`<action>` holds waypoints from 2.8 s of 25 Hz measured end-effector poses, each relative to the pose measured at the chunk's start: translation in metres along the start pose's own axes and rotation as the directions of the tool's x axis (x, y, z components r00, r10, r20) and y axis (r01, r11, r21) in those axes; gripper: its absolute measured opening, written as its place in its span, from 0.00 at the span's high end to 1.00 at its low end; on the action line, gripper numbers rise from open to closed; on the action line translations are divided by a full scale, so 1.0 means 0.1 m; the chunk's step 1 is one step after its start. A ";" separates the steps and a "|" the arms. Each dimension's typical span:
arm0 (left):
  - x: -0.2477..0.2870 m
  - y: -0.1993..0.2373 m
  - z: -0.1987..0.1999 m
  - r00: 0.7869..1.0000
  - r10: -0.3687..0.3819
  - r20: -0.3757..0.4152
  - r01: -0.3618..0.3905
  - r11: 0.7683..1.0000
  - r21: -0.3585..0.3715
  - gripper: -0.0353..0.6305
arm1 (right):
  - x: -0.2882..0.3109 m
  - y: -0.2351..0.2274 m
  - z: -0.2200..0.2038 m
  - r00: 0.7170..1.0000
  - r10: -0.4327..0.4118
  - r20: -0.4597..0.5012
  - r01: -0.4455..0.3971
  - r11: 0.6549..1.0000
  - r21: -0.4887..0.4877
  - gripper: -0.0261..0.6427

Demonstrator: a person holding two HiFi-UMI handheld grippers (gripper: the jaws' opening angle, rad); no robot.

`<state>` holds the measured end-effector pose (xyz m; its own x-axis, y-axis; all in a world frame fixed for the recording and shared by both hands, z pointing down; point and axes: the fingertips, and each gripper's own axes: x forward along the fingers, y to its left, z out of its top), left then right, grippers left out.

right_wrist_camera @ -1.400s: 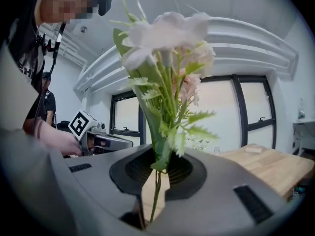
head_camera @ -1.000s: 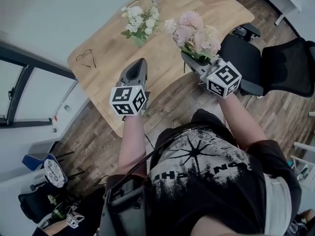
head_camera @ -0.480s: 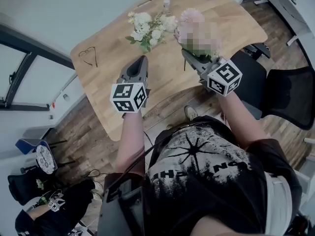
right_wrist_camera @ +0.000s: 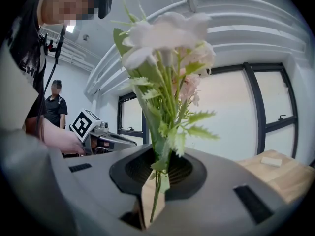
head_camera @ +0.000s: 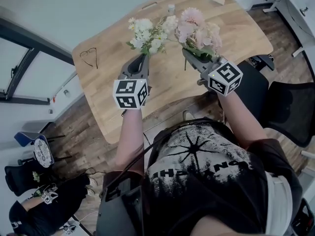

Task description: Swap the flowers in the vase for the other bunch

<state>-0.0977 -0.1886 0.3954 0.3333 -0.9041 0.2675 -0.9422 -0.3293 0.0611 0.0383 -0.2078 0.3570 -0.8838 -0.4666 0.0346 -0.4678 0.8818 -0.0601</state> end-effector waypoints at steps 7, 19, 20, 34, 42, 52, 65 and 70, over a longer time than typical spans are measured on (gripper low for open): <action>0.16 0.08 -0.06 0.997 0.017 -0.071 -0.012 0.998 0.068 0.77 | 0.05 -0.06 -0.06 1.000 -0.009 0.003 0.009 1.000 0.016 0.88; 0.54 0.05 -0.18 0.984 0.050 -0.172 -0.011 0.975 0.220 0.55 | 0.02 -0.21 -0.11 0.999 -0.036 0.000 0.036 0.999 0.024 0.88; 0.56 0.06 -0.19 0.982 0.055 -0.178 -0.013 0.973 0.230 0.55 | 0.03 -0.21 -0.12 0.999 -0.038 -0.001 0.038 0.999 0.025 0.88; 0.70 0.19 -0.33 0.966 0.113 -0.231 -0.035 0.948 0.317 0.56 | 0.05 -0.28 -0.22 0.999 -0.037 -0.017 0.038 0.998 0.046 0.88; 0.66 0.25 -0.30 0.967 0.134 -0.217 -0.058 0.944 0.325 0.78 | 0.04 -0.31 -0.25 0.999 -0.036 -0.019 0.038 0.998 0.058 0.88; 0.61 0.40 -0.19 0.972 0.171 -0.163 -0.111 0.940 0.322 0.83 | 0.07 -0.32 -0.30 0.999 -0.032 -0.026 0.034 0.997 0.063 0.88; 0.51 0.50 0.18 0.977 0.201 -0.067 -0.170 0.934 0.315 0.83 | 0.06 -0.32 -0.28 1.000 -0.020 -0.016 0.021 0.998 0.058 0.88; 0.43 0.56 0.34 0.979 0.199 -0.029 -0.183 0.942 0.282 0.83 | 0.08 -0.30 -0.26 1.000 -0.018 -0.006 0.018 0.998 0.055 0.88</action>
<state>-0.1350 -0.2555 0.3776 0.1375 -0.9432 0.3025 -0.9392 -0.2212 -0.2626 0.0454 -0.2365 0.3852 -0.8753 -0.4818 0.0417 -0.4832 0.8680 -0.1141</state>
